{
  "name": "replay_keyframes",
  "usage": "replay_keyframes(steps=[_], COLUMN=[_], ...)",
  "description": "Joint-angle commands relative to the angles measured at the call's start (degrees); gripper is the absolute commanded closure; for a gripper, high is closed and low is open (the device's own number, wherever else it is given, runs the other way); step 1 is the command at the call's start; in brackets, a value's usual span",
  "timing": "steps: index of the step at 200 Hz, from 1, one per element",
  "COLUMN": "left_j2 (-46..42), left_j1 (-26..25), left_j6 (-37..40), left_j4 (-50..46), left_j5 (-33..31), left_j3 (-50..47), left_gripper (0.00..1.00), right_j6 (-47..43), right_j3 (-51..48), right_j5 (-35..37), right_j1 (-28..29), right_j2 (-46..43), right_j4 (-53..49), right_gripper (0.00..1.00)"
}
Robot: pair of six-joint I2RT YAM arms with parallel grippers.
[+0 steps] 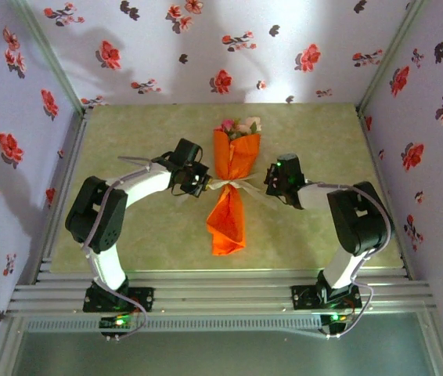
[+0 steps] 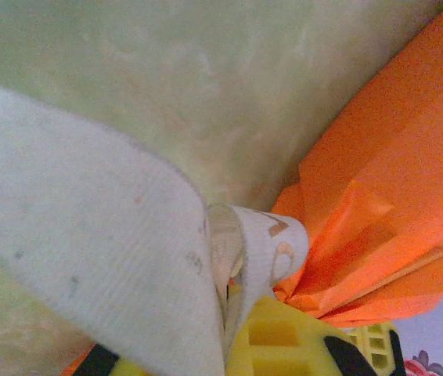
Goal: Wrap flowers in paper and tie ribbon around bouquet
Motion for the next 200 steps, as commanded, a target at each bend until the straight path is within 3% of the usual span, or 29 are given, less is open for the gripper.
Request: replay_keyframes(steps=[1, 200], left_j2=[-2.25, -2.46], left_j1=[1.05, 2.15], left_j6=[0.43, 0.11], left_j4=[-3.63, -2.93], left_j5=[-1.41, -0.83], left_j3=[-1.80, -5.12], left_gripper=[1.00, 1.00], right_j6=[-1.21, -3.14], right_j3=[-1.36, -3.17], right_j5=[5.17, 5.28], right_j1=[-3.58, -10.17], right_j2=[-1.57, -1.68], right_j4=[-2.57, -2.46], right_gripper=[1.00, 1.00])
